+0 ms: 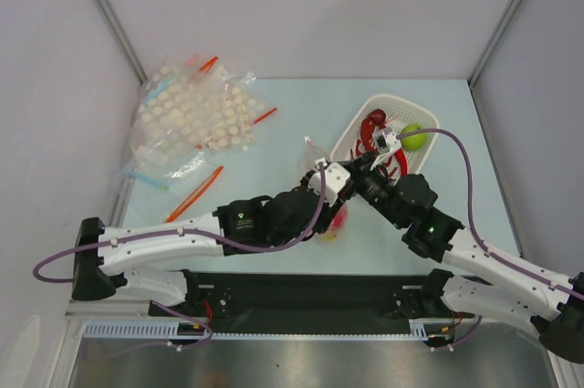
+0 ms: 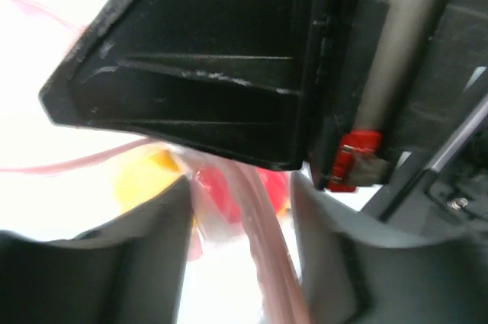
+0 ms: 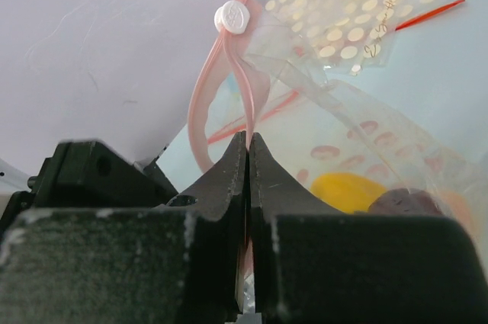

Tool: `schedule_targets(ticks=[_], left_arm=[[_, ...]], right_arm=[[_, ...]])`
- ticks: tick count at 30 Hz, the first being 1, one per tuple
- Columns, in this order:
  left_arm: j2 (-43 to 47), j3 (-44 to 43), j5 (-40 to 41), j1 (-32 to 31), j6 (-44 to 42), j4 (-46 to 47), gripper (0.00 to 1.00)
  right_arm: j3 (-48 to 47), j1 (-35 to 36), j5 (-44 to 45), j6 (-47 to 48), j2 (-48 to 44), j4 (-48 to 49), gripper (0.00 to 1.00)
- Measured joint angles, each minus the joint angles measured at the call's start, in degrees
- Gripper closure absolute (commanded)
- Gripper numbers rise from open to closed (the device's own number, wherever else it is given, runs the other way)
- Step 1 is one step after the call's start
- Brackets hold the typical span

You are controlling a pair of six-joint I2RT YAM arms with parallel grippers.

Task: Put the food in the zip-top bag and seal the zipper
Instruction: Adjust the zipper food storage bag at the center of the board.

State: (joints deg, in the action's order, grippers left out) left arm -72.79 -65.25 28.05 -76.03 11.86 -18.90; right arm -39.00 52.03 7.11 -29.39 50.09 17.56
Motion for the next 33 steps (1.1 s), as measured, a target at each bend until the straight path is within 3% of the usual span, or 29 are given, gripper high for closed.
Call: schedule_targets(ticks=[1,2,4,5,8,14,21,22,25,27,33], left_arm=[[-0.2,-0.3,0.9,0.0,-0.2,-0.5,0.62],[-0.4,-0.5,1.7,0.0,-0.3,-0.9,0.78],[-0.4,-0.8,3.1,0.0,-0.3,-1.6,0.98],[-0.4,-0.9,3.3,0.0,-0.1,-1.8,1.0],[-0.4,-0.9,3.5,0.0,-0.3,-1.9,1.0],[3.6,1.2,2.1,0.2,-0.4,-0.9,1.0],[12.6,6.0,-11.1,4.5,-0.5,2.1,1.0],[13.2,6.2,-12.3,4.7,-0.5,2.4,1.0],[14.8,6.6,-16.2,4.8,-0.5,3.6,1.0],[15.2,6.8,-18.7,4.8,-0.5,3.9,1.0],[18.4,11.6,-23.6,4.9,-0.3,4.1,1.0]], right_arm=[[0.0,0.0,0.1,0.0,0.0,-0.1,0.98],[0.0,0.0,0.3,-0.1,0.0,-0.1,0.94],[0.0,0.0,1.2,-0.2,0.0,-0.2,0.87],[0.0,0.0,1.7,-0.1,0.0,-0.3,0.76],[0.0,0.0,3.8,0.3,-0.5,-0.3,0.57],[0.0,0.0,9.4,3.6,-4.7,-0.4,0.54],[0.1,-3.0,13.5,9.1,-9.2,-0.5,0.44],[0.1,-4.3,13.1,10.1,-9.3,-0.8,0.4],[0.4,-8.6,8.4,12.6,-9.7,-2.3,0.23],[2.1,-12.7,0.2,14.1,-11.1,-1.9,0.07],[10.3,-23.8,-26.0,12.3,-14.4,6.5,0.12]])
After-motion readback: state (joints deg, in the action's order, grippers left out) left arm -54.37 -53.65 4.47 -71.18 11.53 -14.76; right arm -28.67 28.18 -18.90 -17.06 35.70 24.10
